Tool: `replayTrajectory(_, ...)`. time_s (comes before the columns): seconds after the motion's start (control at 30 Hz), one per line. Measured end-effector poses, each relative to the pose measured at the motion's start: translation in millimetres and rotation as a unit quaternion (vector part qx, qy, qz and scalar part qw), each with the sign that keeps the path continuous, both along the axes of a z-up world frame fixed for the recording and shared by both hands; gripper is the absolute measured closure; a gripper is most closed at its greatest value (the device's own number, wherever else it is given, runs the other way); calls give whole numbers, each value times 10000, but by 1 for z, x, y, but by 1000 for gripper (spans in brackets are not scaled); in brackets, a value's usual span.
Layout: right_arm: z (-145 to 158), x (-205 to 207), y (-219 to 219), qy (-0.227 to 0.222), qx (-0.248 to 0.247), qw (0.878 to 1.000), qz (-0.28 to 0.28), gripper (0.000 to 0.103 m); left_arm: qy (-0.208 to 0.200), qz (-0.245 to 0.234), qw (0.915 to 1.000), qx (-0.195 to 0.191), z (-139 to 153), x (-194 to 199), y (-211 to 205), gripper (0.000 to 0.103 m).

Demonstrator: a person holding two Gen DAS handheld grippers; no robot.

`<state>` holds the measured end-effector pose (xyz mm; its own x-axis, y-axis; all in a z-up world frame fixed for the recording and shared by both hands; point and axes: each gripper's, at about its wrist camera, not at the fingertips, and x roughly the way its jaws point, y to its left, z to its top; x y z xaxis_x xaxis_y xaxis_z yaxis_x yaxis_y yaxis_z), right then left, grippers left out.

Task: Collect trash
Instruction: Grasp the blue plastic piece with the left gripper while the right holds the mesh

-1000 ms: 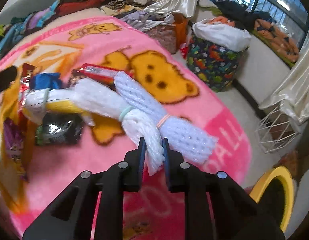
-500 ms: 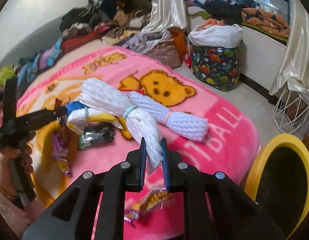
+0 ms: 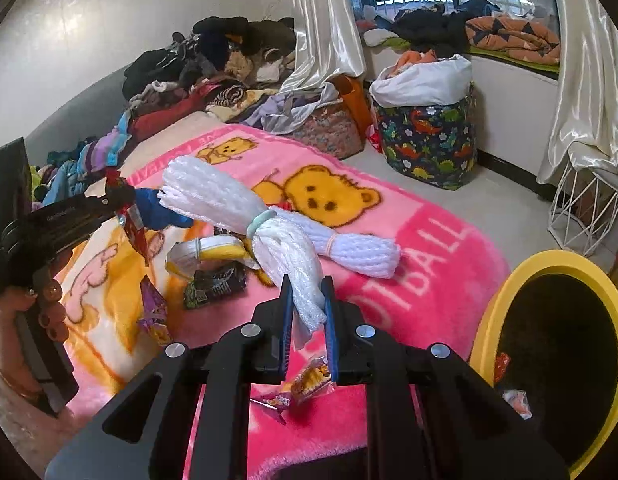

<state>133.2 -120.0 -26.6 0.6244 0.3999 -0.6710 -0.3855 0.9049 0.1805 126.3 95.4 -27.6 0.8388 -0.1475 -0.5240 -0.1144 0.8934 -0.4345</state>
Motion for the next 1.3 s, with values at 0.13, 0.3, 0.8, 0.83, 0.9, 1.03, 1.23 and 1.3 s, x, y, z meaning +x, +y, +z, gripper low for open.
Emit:
replayTrajectory(0.13, 4, -7, -11, -52, 33, 9999, -94, 89, 159, -267, 9995, 4, -4, 6, -17, 97)
replayTrajectory(0.3, 9, -13, -28, -86, 58, 9996, -258, 89, 383, -623, 9972, 128, -18, 9, -45, 96)
replayTrajectory(0.8, 6, -21, -71, 6, 301, 9973, -664, 89, 1222, -1175, 9811, 937, -77, -3, -107, 79)
replayTrajectory(0.83, 6, -22, -71, 10, 304, 9973, -668, 89, 1269, -1174, 9796, 1024, -80, -4, -108, 74)
replayTrajectory(0.9, 5, -23, -71, 20, 327, 9972, -672, 89, 1401, -1185, 9772, 1072, -86, -8, -110, 65)
replayTrajectory(1.03, 4, -24, -74, 28, 325, 9971, -692, 89, 1617, -1253, 9715, 1200, -98, -10, -116, 64)
replayTrajectory(1.23, 5, -26, -82, 8, 386, 9963, -761, 89, 1605, -1257, 9718, 1189, -98, -19, -117, 60)
replayTrajectory(1.3, 6, -28, -85, -1, 412, 9961, -787, 89, 1524, -1347, 9717, 1201, -96, -24, -116, 60)
